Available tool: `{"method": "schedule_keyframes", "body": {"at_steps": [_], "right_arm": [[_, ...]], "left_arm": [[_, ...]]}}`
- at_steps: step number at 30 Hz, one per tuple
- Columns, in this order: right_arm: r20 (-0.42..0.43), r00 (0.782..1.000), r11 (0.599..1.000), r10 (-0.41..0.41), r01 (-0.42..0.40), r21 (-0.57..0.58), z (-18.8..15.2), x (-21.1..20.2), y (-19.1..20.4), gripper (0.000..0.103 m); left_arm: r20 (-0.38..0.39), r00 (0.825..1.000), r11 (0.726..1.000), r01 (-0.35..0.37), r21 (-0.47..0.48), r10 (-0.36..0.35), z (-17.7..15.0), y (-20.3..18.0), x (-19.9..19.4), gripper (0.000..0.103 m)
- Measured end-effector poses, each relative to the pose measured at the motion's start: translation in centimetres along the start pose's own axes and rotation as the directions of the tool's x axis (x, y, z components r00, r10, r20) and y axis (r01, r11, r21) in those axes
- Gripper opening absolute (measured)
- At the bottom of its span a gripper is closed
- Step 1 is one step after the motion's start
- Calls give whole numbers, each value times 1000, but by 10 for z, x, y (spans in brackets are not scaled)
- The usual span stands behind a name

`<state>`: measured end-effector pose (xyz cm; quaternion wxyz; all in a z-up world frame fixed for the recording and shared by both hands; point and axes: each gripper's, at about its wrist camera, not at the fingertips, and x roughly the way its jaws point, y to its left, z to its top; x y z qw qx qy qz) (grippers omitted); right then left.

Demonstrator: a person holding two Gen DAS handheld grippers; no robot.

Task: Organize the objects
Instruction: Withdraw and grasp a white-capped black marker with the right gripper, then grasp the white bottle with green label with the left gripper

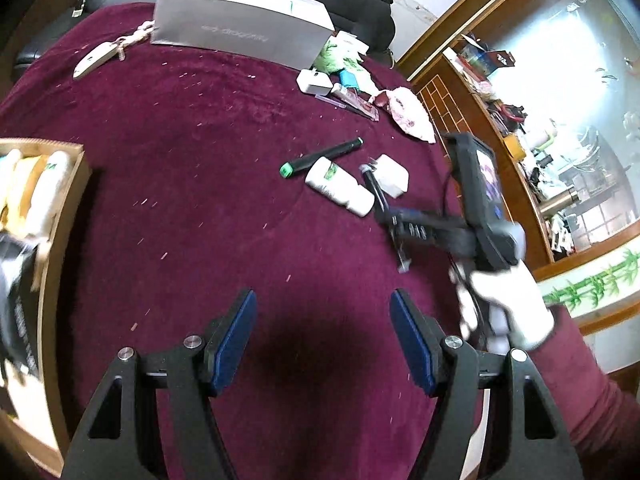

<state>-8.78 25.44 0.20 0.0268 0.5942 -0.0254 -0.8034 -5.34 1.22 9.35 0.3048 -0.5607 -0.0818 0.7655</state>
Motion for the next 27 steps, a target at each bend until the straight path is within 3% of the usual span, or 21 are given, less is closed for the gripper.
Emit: {"method": "schedule_keyframes", "body": {"at_steps": [8, 12, 15, 18, 19, 21, 22, 24, 25, 27], "right_arm": [[-71, 981, 973, 183, -170, 157, -51, -15, -24, 12], [-51, 974, 960, 221, -209, 187, -72, -21, -30, 13], [-30, 966, 942, 258, -244, 231, -75, -20, -38, 12], [-9, 957, 922, 291, -278, 271, -79, -21, -46, 12], [-5, 955, 918, 296, -283, 277, -80, -21, -47, 12], [3, 953, 913, 303, -291, 285, -81, -22, -48, 12], [6, 952, 912, 305, -294, 287, -81, -21, -48, 12], [12, 952, 910, 307, -298, 288, -82, -22, -49, 12], [13, 951, 910, 308, -299, 288, -83, -22, -49, 12], [11, 951, 910, 310, -300, 286, -81, -21, -48, 12]], "left_arm": [[41, 996, 996, -70, -57, 73, 55, -32, 74, 62], [25, 986, 982, -160, -104, 163, 76, -40, 110, 62], [1, 964, 951, -262, -163, 266, 88, -41, 134, 62], [-58, 936, 931, -352, -99, 348, 88, -49, 166, 63], [-84, 932, 931, -358, -76, 352, 85, -49, 174, 65], [-62, 929, 929, -367, -41, 364, 82, -52, 174, 66], [-60, 938, 938, -344, -34, 341, 80, -51, 172, 61], [-65, 952, 953, -301, -19, 299, 77, -46, 166, 34], [-75, 952, 955, -297, -9, 295, 75, -44, 163, 28], [-81, 950, 953, -302, 28, 303, 66, -37, 154, 28]]}}
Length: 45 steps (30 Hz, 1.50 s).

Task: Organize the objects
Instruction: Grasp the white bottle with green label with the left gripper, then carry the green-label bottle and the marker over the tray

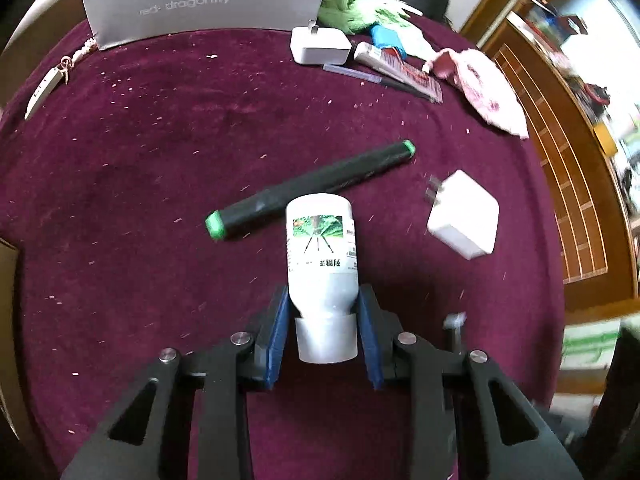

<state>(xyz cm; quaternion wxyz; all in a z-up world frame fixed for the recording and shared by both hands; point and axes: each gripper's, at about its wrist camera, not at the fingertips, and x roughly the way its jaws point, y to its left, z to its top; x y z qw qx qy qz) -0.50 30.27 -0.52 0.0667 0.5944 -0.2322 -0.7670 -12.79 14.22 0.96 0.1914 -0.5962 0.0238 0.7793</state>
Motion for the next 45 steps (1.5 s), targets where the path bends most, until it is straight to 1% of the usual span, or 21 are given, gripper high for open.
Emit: {"method": "schedule_keyframes", "body": {"at_steps": [4, 7, 9, 10, 12, 15, 16, 18, 19, 20, 21, 22, 23, 24, 25, 26, 27, 28, 31, 36, 45], "right_arm": [[-8, 1000, 1000, -6, 6, -6, 2, 0, 0, 12], [-14, 1000, 1000, -22, 22, -3, 3, 0, 1, 12], [-11, 999, 999, -52, 52, -8, 5, 0, 6, 12], [-8, 998, 998, -68, 68, -16, 6, 2, 9, 12], [-4, 996, 995, -92, 92, -30, 7, 2, 14, 15], [0, 991, 990, -132, 132, -45, 9, 6, 21, 16], [3, 989, 988, -145, 145, -49, 10, 7, 23, 16], [11, 985, 983, -173, 173, -56, 10, 8, 27, 16], [16, 981, 979, -191, 192, -65, 9, 9, 29, 17], [21, 976, 973, -216, 217, -81, 9, 10, 34, 19], [26, 971, 966, -236, 238, -103, 8, 12, 39, 21], [32, 965, 954, -262, 263, -143, 7, 15, 46, 28], [35, 960, 946, -277, 279, -165, 6, 17, 51, 32], [42, 954, 937, -297, 300, -181, 4, 18, 54, 33], [49, 947, 927, -317, 321, -197, 3, 20, 58, 34], [57, 942, 921, -329, 334, -203, 1, 20, 58, 26], [69, 935, 911, -348, 355, -210, 1, 20, 58, 18], [80, 932, 905, -354, 363, -223, 0, 19, 56, 13], [77, 946, 924, -314, 323, -203, 0, 14, 48, 12], [66, 965, 951, -253, 261, -165, -11, 7, 42, 12], [18, 991, 986, -135, 136, -97, -37, -6, 37, 12]], "left_arm": [[-10, 1000, 999, -26, 31, 27, -23, 19, -13, 28], [2, 1000, 998, -12, 55, 12, -30, 22, -21, 29], [3, 999, 997, -39, 62, 39, -28, 20, -18, 31], [-1, 999, 997, -52, 62, 52, -26, 19, -15, 33], [12, 997, 993, -83, 88, 83, -24, 10, -11, 45], [44, 989, 979, -146, 140, 141, -27, -3, -6, 50], [63, 987, 978, -156, 137, 148, -29, -5, -6, 51], [76, 987, 984, -149, 96, 142, -30, 0, -7, 58], [88, 988, 986, -138, 91, 130, -31, 1, -7, 59], [93, 986, 983, -148, 109, 138, -33, -1, -7, 60], [93, 986, 982, -146, 122, 135, -34, -3, -7, 59], [80, 989, 984, -132, 123, 123, -35, -2, -9, 57], [84, 988, 981, -144, 129, 134, -36, -2, -12, 44], [90, 987, 979, -148, 139, 136, -37, 0, -16, 28], [78, 990, 982, -129, 141, 119, -41, 4, -21, 28], [67, 993, 986, -109, 130, 101, -43, 8, -24, 28], [63, 993, 987, -111, 118, 104, -47, 11, -26, 28], [69, 991, 984, -126, 124, 118, -54, 13, -30, 28], [77, 986, 978, -157, 134, 148, -70, 20, -41, 28], [94, 982, 973, -176, 148, 163, -92, 22, -57, 28], [140, 978, 974, -172, 149, 152, -126, 28, -100, 28]]}}
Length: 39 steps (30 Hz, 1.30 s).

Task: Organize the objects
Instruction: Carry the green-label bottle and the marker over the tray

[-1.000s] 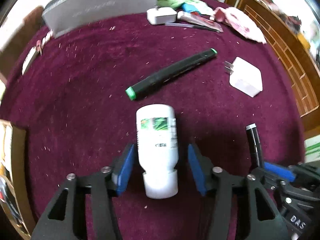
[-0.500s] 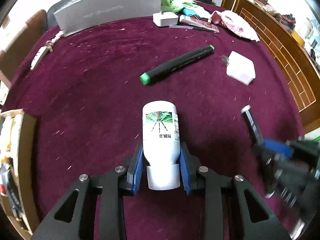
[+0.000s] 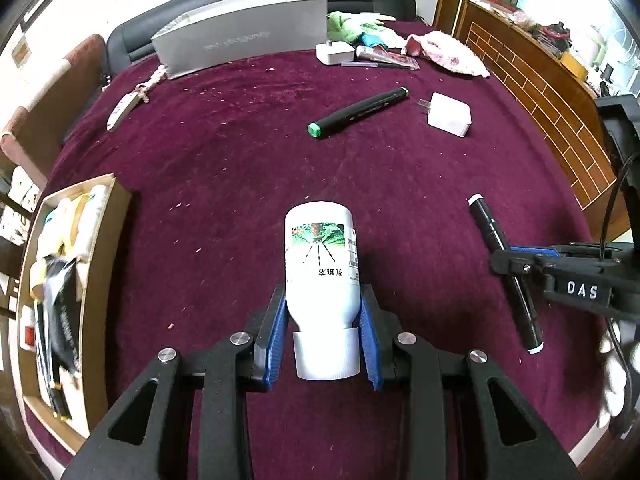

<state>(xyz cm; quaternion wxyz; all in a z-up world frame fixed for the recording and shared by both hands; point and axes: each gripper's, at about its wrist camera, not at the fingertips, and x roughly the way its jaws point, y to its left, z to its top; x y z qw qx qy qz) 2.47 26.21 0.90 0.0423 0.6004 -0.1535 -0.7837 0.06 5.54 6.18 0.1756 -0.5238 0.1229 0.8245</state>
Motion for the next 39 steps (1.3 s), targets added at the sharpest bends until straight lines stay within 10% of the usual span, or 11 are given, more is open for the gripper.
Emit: {"method": "schedule_keyframes", "body": {"at_steps": [15, 39], "right_arm": [[26, 997, 997, 72, -71, -31, -15, -34, 56, 13], [-169, 916, 914, 363, -385, -125, -17, 35, 318, 13]], "left_arm": [[57, 998, 998, 19, -65, -15, -36, 66, -43, 29], [8, 999, 956, -29, -292, 33, -126, 311, -63, 29]]}}
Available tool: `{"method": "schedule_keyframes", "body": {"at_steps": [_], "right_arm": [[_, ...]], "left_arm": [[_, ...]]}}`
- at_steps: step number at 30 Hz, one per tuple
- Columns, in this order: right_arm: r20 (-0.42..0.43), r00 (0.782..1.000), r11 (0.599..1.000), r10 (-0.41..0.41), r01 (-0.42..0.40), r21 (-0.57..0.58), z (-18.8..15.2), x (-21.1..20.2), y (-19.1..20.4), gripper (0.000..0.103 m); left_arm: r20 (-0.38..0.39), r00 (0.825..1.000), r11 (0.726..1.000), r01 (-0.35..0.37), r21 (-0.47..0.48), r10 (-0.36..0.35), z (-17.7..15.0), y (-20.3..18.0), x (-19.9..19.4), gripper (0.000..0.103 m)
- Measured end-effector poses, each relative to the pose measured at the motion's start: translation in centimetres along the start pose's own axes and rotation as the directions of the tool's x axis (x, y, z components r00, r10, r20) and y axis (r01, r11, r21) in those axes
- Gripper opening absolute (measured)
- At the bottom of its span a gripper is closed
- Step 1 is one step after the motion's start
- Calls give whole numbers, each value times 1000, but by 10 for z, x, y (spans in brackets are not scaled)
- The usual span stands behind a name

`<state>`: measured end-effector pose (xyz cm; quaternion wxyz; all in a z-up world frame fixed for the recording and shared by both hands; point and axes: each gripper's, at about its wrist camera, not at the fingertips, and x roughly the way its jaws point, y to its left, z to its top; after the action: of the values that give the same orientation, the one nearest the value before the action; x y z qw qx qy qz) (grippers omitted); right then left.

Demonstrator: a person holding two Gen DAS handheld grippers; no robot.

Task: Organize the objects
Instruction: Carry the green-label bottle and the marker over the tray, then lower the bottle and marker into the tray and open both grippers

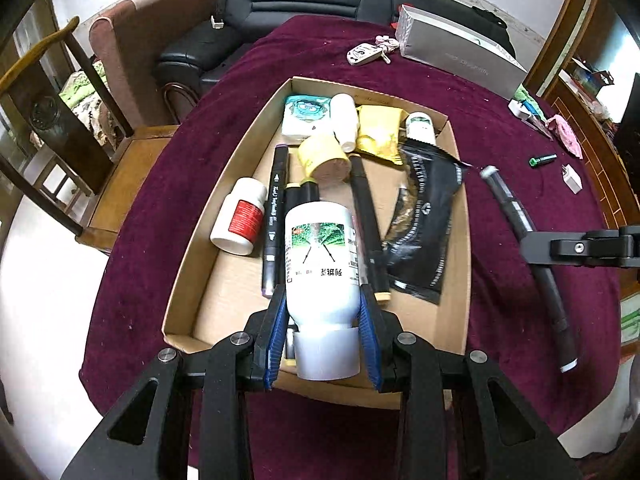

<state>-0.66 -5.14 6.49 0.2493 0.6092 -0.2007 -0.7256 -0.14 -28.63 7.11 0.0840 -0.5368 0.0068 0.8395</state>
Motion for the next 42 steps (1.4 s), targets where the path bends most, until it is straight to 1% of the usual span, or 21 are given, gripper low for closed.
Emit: {"method": "schedule_keyframes", "body": {"at_steps": [3, 6, 9, 13, 19, 26, 31, 34, 37, 39, 41, 42], "right_arm": [[-23, 1000, 1000, 16, -16, 11, 4, 21, 15, 13], [-38, 999, 1000, 14, -13, 27, 7, 39, 23, 13], [-52, 999, 998, -2, 6, 63, 10, 58, 23, 13], [-63, 996, 995, -59, 63, 78, 14, 76, 22, 13], [-58, 993, 991, -103, 107, 81, 17, 85, 21, 13], [-59, 990, 987, -125, 131, 97, 15, 89, 18, 13], [-68, 989, 985, -134, 140, 96, 10, 87, 18, 13], [-86, 987, 984, -136, 144, 101, 9, 88, 17, 14], [-112, 986, 983, -125, 139, 123, 7, 91, 13, 15], [-123, 986, 982, -115, 132, 134, 5, 91, 13, 19], [-127, 986, 983, -112, 128, 131, 3, 88, 13, 24], [-126, 986, 984, -110, 126, 124, 2, 87, 13, 25]], "left_arm": [[-4, 1000, 1000, 23, 9, -23, 5, 8, 5, 29], [-9, 997, 997, 74, 20, -74, 9, 15, 12, 29], [-23, 994, 993, 104, 48, -103, 12, 14, 18, 29], [-50, 990, 988, 136, 71, -132, 12, 7, 27, 29], [-76, 984, 984, 166, 69, -161, 8, 3, 41, 29], [-59, 980, 981, 190, 42, -188, 4, 10, 43, 29], [-52, 980, 980, 195, 33, -193, 3, 12, 43, 29], [-48, 979, 979, 201, 22, -200, 2, 14, 42, 32], [-43, 976, 977, 212, 4, -212, -1, 14, 40, 39], [-33, 978, 978, 207, -1, -207, -3, 13, 37, 43], [-29, 978, 979, 206, -4, -206, -6, 11, 34, 43], [-27, 979, 980, 200, -6, -200, -7, 10, 33, 43]]}}
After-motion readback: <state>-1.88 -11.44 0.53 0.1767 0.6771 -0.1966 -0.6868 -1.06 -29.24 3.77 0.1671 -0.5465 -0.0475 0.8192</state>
